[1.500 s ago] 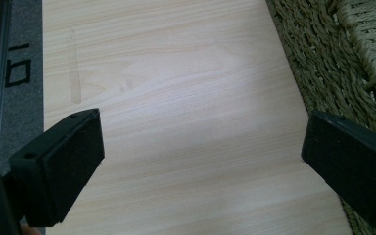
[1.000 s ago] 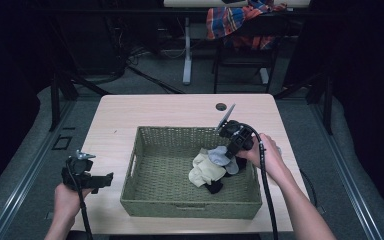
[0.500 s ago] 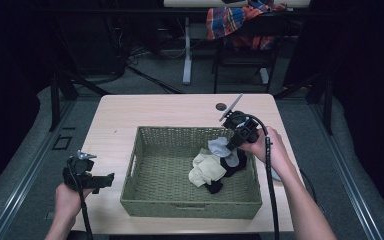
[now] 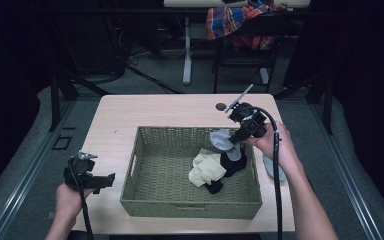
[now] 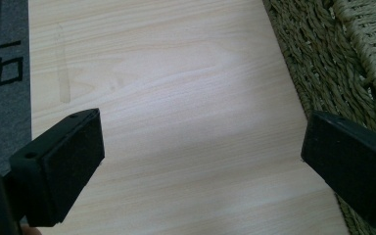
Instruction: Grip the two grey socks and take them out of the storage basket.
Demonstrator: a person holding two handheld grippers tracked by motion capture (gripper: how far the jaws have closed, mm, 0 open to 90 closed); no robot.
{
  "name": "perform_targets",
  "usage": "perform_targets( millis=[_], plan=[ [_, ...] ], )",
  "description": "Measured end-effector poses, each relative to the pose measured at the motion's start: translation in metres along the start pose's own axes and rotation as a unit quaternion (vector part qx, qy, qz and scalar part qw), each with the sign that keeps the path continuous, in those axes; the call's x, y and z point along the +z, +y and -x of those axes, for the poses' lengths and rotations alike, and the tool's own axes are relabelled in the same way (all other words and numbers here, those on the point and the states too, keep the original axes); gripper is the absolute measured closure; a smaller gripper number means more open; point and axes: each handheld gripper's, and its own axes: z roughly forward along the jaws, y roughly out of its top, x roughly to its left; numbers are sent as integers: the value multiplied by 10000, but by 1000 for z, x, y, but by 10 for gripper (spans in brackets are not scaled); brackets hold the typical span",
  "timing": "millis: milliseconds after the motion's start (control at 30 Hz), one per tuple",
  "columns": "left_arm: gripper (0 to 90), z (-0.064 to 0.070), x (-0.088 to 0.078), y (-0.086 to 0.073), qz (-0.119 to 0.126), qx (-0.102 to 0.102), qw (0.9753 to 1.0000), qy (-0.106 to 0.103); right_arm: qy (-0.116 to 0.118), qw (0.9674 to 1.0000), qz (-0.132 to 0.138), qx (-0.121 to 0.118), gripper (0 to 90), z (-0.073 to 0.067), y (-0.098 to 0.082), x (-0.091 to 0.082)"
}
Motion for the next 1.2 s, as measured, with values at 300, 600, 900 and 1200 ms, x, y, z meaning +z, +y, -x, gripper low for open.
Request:
perform_targets(
  millis=[300, 600, 900, 1200],
  plan=[
    [24, -1, 1, 0, -8, -13, 10000, -9, -124, 9997, 94, 200, 857, 10, -7, -13],
    [24, 0, 1, 1, -1, -3, 10000, -14, -275, 9985, 238, 406, 856, 25, -23, -35],
    [24, 0, 1, 1, -11, 12, 10000, -29, -477, 9965, 221, 651, 856, 41, -44, -47],
    [24, 0, 0, 1, 29, 2, 10000, 3, -551, 9931, 127, 1029, 856, 65, -66, -47]
  ],
)
